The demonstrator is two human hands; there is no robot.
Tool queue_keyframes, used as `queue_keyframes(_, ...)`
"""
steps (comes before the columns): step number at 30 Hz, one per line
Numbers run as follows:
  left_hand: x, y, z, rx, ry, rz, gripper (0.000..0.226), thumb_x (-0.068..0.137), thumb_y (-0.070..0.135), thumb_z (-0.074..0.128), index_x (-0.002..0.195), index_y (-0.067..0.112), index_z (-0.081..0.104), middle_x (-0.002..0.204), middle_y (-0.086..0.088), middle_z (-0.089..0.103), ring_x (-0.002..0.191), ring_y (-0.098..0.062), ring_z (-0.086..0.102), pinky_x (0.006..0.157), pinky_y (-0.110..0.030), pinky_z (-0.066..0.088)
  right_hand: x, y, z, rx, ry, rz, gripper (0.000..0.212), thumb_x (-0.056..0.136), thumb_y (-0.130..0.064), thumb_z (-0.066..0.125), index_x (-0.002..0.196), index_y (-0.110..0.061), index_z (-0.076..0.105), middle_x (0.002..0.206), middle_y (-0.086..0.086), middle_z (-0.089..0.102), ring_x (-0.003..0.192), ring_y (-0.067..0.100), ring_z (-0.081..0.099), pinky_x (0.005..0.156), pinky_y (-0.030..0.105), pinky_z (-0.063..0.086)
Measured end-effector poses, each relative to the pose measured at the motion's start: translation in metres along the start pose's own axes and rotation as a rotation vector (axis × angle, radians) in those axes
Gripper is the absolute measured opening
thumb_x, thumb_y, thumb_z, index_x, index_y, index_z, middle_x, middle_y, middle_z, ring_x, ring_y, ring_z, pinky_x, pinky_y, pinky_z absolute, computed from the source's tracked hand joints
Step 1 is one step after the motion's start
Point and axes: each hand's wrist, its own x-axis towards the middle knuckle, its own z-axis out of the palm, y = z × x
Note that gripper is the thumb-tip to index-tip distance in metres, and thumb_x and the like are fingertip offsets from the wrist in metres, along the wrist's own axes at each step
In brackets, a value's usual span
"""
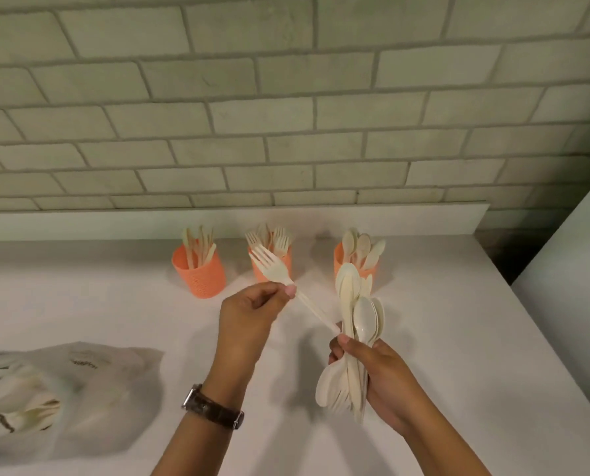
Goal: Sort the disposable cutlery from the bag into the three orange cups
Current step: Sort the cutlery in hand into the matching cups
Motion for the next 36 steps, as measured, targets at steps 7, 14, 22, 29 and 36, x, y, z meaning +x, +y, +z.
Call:
queue_keyframes(7,0.103,0.013,-0.017,0.180,0.310,0.228,0.016,0.079,0.018,0.072,0.085,0.003,0.071,0.076,0.000,0.068,0.066,0.002,0.060,0.064,-0.008,0.043,0.016,-0.010,-0.011,0.115,0.049,-0.039,0.017,0.086,-0.013,0.056,0.102,-0.011,0.057,0.072,0.006,0.052,0.069,0.019,0.053,0.072,0.031,0.043)
queue_keyframes(14,0.159,-0.041,0.005,0.426,0.148,0.057,0.024,0.083,0.016,0.066,0.105,0.006,0.069,0.100,-0.006,0.071,0.085,-0.014,0.062,0.070,-0.017,0.040,0.027,-0.021,-0.010,0.166,0.092,-0.090,0.026,0.078,-0.016,0.063,0.102,-0.011,0.058,0.073,0.008,0.051,0.068,0.019,0.052,0.074,0.033,0.042)
queue_keyframes(22,0.110,-0.045,0.007,0.397,0.074,0.167,0.027,0.079,0.019,0.072,0.105,0.021,0.065,0.080,0.005,0.064,0.051,-0.005,0.044,0.050,-0.009,0.035,0.031,-0.028,-0.005,0.293,0.127,-0.069,0.020,0.081,-0.017,0.058,0.100,-0.011,0.058,0.074,0.009,0.055,0.074,0.023,0.055,0.077,0.037,0.043)
queue_keyframes(29,0.021,-0.016,0.013,0.187,-0.472,0.124,0.020,0.080,0.012,0.069,0.079,0.031,0.075,0.084,0.013,0.072,0.063,-0.014,0.053,0.064,-0.015,0.046,0.023,-0.033,0.007,0.320,0.106,-0.039,0.022,0.080,-0.017,0.058,0.100,-0.007,0.059,0.076,0.011,0.059,0.074,0.023,0.057,0.075,0.035,0.047)
queue_keyframes(36,0.008,-0.007,0.008,0.221,-0.460,0.122,0.013,0.084,0.018,0.066,0.089,0.028,0.070,0.088,0.012,0.071,0.069,-0.002,0.058,0.071,-0.016,0.047,0.011,-0.031,0.015,0.211,-0.019,0.013,0.028,0.082,-0.021,0.066,0.104,-0.005,0.062,0.081,0.012,0.058,0.073,0.020,0.058,0.071,0.030,0.051)
